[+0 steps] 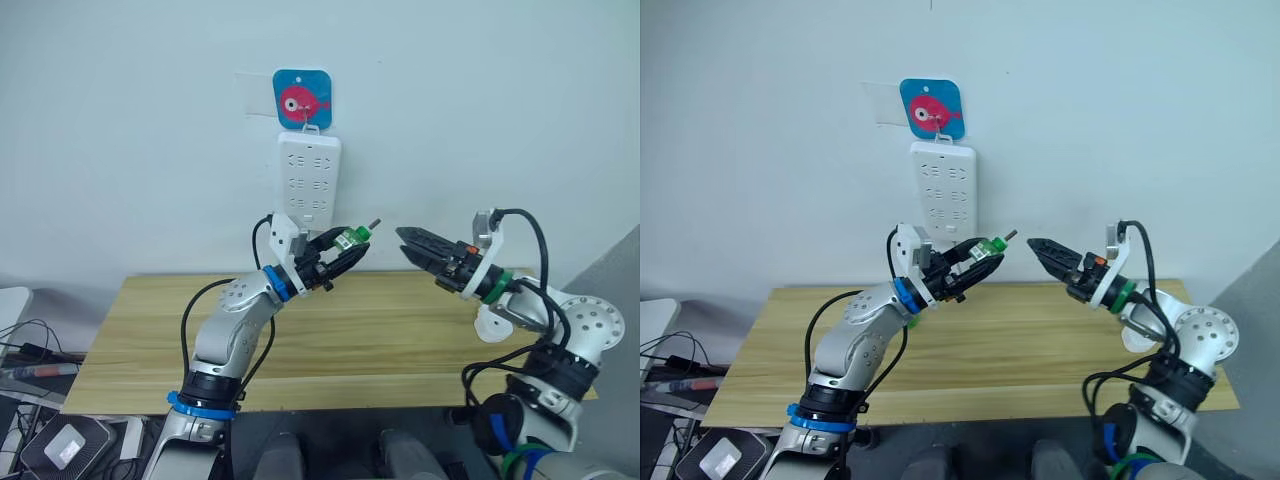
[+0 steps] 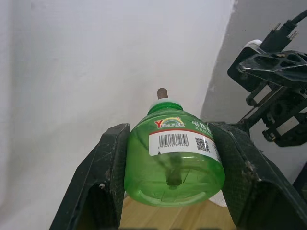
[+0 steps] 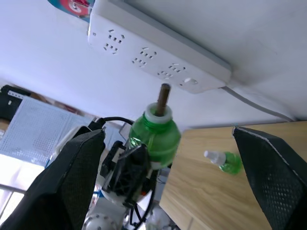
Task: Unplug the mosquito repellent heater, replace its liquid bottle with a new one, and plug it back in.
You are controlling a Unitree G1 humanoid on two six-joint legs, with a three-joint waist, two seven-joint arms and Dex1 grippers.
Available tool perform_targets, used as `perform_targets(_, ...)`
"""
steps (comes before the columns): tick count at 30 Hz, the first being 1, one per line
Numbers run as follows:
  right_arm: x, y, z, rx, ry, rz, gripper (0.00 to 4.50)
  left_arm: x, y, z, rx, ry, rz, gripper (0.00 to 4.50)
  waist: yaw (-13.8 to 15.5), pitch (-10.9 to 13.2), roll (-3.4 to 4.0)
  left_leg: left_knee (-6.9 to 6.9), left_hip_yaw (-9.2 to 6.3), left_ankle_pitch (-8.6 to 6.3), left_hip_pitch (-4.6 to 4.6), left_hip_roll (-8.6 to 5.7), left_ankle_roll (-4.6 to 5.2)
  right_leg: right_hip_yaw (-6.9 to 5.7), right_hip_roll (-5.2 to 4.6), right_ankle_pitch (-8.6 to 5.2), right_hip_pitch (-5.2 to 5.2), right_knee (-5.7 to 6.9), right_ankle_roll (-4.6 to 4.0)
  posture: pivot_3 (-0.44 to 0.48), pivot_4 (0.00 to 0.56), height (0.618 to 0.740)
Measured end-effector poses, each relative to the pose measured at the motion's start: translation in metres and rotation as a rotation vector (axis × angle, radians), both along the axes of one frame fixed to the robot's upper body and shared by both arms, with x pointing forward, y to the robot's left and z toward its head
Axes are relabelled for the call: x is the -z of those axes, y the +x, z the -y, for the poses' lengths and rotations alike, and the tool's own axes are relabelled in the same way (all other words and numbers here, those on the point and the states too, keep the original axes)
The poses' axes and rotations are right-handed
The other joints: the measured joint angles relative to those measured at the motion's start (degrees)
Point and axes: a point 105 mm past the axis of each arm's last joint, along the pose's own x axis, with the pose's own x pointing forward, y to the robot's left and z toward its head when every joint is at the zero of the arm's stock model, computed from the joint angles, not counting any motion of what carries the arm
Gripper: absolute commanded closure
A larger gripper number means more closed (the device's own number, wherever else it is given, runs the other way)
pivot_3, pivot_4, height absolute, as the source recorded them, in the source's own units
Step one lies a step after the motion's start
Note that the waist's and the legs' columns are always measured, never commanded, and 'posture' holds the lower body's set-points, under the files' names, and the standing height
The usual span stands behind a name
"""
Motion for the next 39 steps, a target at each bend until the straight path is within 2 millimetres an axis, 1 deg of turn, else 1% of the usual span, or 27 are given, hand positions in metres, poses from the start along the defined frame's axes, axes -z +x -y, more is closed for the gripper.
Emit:
perform_targets(4, -0.003, 0.003, -0.012, 0.034, -0.003, -0.022, 0.04, 0.0, -0.004, 0.008, 0.023, -0.011, -0.001, 2.24, -0.14, 0.0, 0.0, 0.0, -0.03, 0.0, -0.03, 0.0, 0.0, -0.02, 0.0, 0.0, 0.0, -0.02, 0.0, -0.035, 0.108, 0.74)
perform_targets(10, -0.003, 0.005, -0.014, 0.057, -0.011, -0.038, 0.04, 0.001, -0.009, 0.013, 0.044, -0.011, -0.003, 2.24, -0.35, 0.0, 0.01, 0.0, -0.05, 0.0, -0.08, 0.0, 0.0, -0.05, 0.0, 0.0, -0.02, -0.04, 0.0, -0.032, 0.108, 0.74)
perform_targets(11, -0.005, 0.005, -0.014, 0.056, -0.009, -0.03, 0.2, 0.001, -0.01, 0.014, 0.046, -0.01, -0.005, 2.24, -0.47, 0.0, 0.01, 0.0, -0.05, 0.0, -0.08, 0.0, 0.0, -0.05, 0.0, 0.0, -0.02, -0.04, 0.0, -0.032, 0.108, 0.74)
perform_targets(13, -0.007, 0.004, -0.015, 0.052, -0.009, -0.023, 0.63, 0.002, -0.01, 0.015, 0.048, -0.008, -0.005, 2.24, -0.64, 0.0, 0.01, 0.0, -0.06, 0.0, -0.08, 0.0, 0.0, -0.05, 0.0, -0.01, -0.02, -0.04, 0.01, -0.031, 0.108, 0.74)
perform_targets(15, -0.007, 0.003, -0.016, 0.049, -0.005, -0.023, 1.3, 0.002, -0.01, 0.016, 0.051, -0.006, -0.007, 2.24, -0.78, 0.0, 0.01, -0.01, -0.05, 0.0, -0.09, 0.0, 0.0, -0.05, 0.0, -0.01, -0.02, -0.05, 0.01, -0.031, 0.108, 0.74)
perform_targets(17, -0.006, 0.002, -0.017, 0.043, -0.006, -0.026, 2.14, 0.003, -0.011, 0.015, 0.05, -0.005, -0.011, 2.24, -1.01, 0.0, 0.0, -0.01, -0.05, 0.0, -0.09, 0.0, 0.0, -0.04, 0.0, -0.01, -0.02, -0.06, 0.01, -0.031, 0.108, 0.74)
perform_targets(21, -0.004, 0.001, -0.014, 0.048, -0.01, -0.03, 3.57, 0.002, -0.012, 0.016, 0.053, -0.005, -0.005, 2.24, -1.27, 0.0, 0.01, -0.01, -0.05, 0.0, -0.09, 0.0, 0.0, -0.04, 0.0, -0.01, -0.02, -0.06, 0.01, -0.03, 0.108, 0.74)
perform_targets(22, -0.005, 0.002, -0.015, 0.043, -0.009, -0.031, 3.74, 0.002, -0.012, 0.015, 0.053, -0.005, -0.002, 2.24, -1.34, 0.0, 0.01, -0.01, -0.06, 0.0, -0.09, 0.0, 0.0, -0.04, 0.01, -0.01, -0.02, -0.06, 0.01, -0.03, 0.108, 0.74)
perform_targets(28, -0.005, 0.0, -0.014, 0.036, -0.014, -0.034, 3.74, 0.002, -0.013, 0.016, 0.056, -0.001, 0.0, 2.24, -1.49, 0.0, 0.0, -0.01, -0.05, 0.0, -0.1, 0.0, 0.0, -0.03, 0.01, -0.01, -0.03, -0.08, 0.02, -0.032, 0.107, 0.74)
perform_targets(30, -0.006, 0.0, -0.014, 0.034, -0.019, -0.031, 3.74, 0.001, -0.013, 0.016, 0.057, -0.002, 0.001, 1.53, -1.5, 0.0, 0.0, -0.01, -0.05, 0.0, -0.1, 0.0, 0.01, -0.03, 0.01, -0.01, -0.02, -0.08, 0.02, -0.032, 0.107, 0.74)
perform_targets(31, -0.006, -0.001, -0.014, 0.032, -0.023, -0.033, 3.74, 0.001, -0.013, 0.016, 0.057, -0.002, 0.0, 1.3, -1.5, 0.0, 0.0, -0.01, -0.06, 0.0, -0.1, 0.0, 0.01, -0.04, 0.01, -0.02, -0.02, -0.08, 0.02, -0.033, 0.107, 0.74)
perform_targets(33, -0.005, -0.001, -0.013, 0.03, -0.03, -0.032, 3.74, 0.002, -0.013, 0.016, 0.058, 0.003, -0.007, 0.66, -1.5, 0.0, 0.0, -0.01, -0.05, 0.0, -0.11, 0.0, 0.01, -0.03, 0.01, -0.02, -0.03, -0.08, 0.03, -0.033, 0.106, 0.74)
perform_targets(34, -0.006, -0.001, -0.012, 0.031, -0.043, -0.027, 3.74, 0.003, -0.013, 0.015, 0.062, 0.008, -0.014, 0.42, -1.5, 0.0, 0.0, -0.01, -0.04, 0.0, -0.1, 0.0, 0.01, -0.02, 0.01, -0.02, -0.03, -0.08, 0.03, -0.034, 0.106, 0.74)
perform_targets(35, -0.005, 0.0, -0.011, 0.031, -0.079, -0.014, 3.74, 0.004, -0.014, 0.014, 0.065, 0.017, -0.017, 0.06, -1.5, 0.0, 0.0, -0.01, -0.04, 0.0, -0.11, 0.0, 0.0, -0.02, 0.01, -0.02, -0.04, -0.08, 0.03, -0.034, 0.106, 0.74)
perform_targets(37, -0.002, 0.003, -0.001, 0.062, -0.176, 0.023, 3.74, 0.004, -0.015, 0.009, 0.07, 0.04, -0.017, 0.0, -1.47, 0.0, 0.0, -0.02, -0.04, 0.0, -0.1, 0.0, 0.01, -0.03, 0.01, -0.03, -0.04, -0.1, 0.04, -0.034, 0.107, 0.74)
perform_targets(38, 0.002, 0.005, 0.006, 0.095, -0.255, 0.055, 3.74, 0.005, -0.016, 0.003, 0.07, 0.059, -0.019, 0.0, -1.45, 0.0, 0.0, -0.03, -0.05, 0.0, -0.1, 0.0, 0.01, -0.03, 0.02, -0.16, -0.04, -0.11, 0.25, -0.034, 0.107, 0.74)
perform_targets(39, 0.009, 0.007, 0.012, 0.122, -0.315, 0.073, 3.74, 0.007, -0.016, -0.004, 0.059, 0.077, -0.026, 0.0, -1.45, 0.0, 0.0, -0.04, -0.04, 0.0, -0.1, 0.01, 0.01, -0.03, 0.02, -0.17, -0.05, -0.12, 0.27, -0.035, 0.106, 0.74)
